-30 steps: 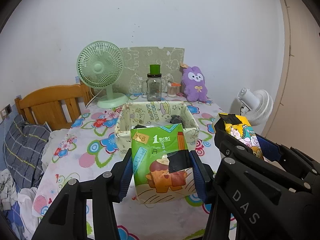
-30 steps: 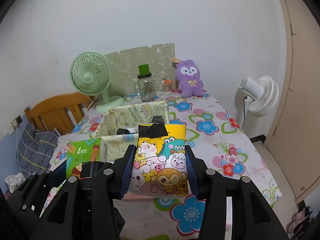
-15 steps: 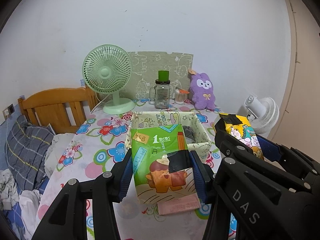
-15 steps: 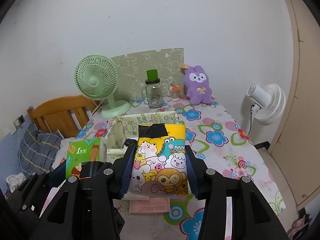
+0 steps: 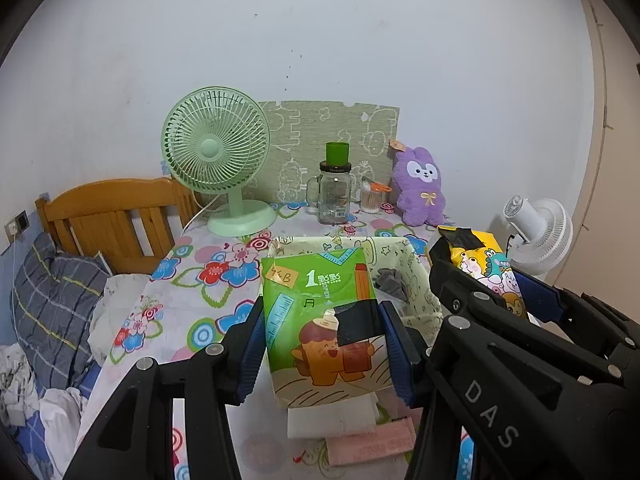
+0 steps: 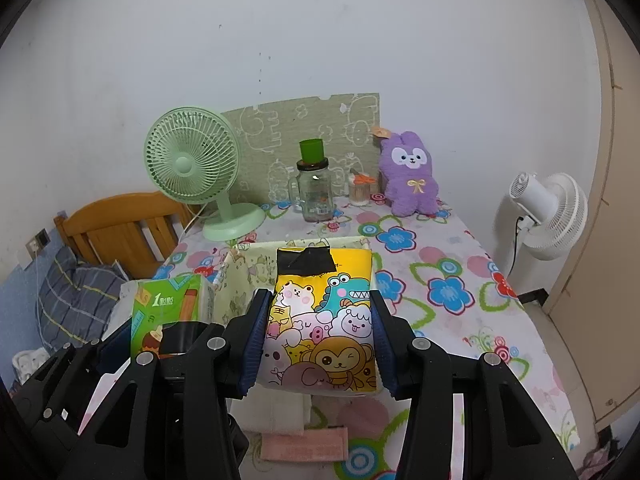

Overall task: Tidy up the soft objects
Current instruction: 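Lift the green box and yellow pouch and carry both over the basket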

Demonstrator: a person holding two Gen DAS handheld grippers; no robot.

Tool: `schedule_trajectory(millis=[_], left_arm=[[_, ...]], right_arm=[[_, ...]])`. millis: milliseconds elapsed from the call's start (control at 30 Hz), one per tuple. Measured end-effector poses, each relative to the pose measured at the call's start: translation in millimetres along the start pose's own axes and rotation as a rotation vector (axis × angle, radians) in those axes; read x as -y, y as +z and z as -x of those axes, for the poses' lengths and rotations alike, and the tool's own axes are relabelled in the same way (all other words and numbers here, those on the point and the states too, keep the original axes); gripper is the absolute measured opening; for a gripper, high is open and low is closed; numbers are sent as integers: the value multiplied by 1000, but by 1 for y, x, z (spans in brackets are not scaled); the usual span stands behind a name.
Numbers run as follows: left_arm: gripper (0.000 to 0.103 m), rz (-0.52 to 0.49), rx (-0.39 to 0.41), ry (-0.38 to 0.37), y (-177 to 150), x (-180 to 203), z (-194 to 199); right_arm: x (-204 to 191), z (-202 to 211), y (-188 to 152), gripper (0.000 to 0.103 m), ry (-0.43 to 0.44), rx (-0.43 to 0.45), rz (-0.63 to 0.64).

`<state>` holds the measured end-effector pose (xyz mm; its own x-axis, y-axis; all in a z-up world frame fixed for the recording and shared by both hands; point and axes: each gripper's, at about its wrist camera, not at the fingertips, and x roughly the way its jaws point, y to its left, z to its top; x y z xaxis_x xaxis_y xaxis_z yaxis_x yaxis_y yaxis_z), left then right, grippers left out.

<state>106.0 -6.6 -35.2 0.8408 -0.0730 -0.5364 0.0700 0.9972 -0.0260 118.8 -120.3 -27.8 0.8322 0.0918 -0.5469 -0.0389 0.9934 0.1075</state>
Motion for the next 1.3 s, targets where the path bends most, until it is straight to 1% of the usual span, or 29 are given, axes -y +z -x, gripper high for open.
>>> schedule_trajectory(millis=[200, 600, 800, 967, 1067, 1167, 1300], left_arm=[[55, -7, -2, 7, 7, 1, -16], [55, -21, -30, 12, 21, 1, -60], [55, -16, -56, 7, 24, 0, -83], [55, 1, -60, -1, 26, -1, -101], [55, 14, -72, -7, 26, -2, -113], [56, 23, -87, 8, 25, -3, -123], [59, 16, -137, 26, 22, -5, -137]], right_arm=[[1, -19, 9, 51, 7, -4, 9], [7, -67, 23, 51, 15, -36, 12], [9, -89, 27, 51, 11, -61, 15], [10, -106, 30, 51, 7, -65, 23], [11, -117, 31, 51, 13, -75, 18], [13, -127, 31, 51, 16, -86, 18], [12, -145, 27, 51, 32, -130, 13]])
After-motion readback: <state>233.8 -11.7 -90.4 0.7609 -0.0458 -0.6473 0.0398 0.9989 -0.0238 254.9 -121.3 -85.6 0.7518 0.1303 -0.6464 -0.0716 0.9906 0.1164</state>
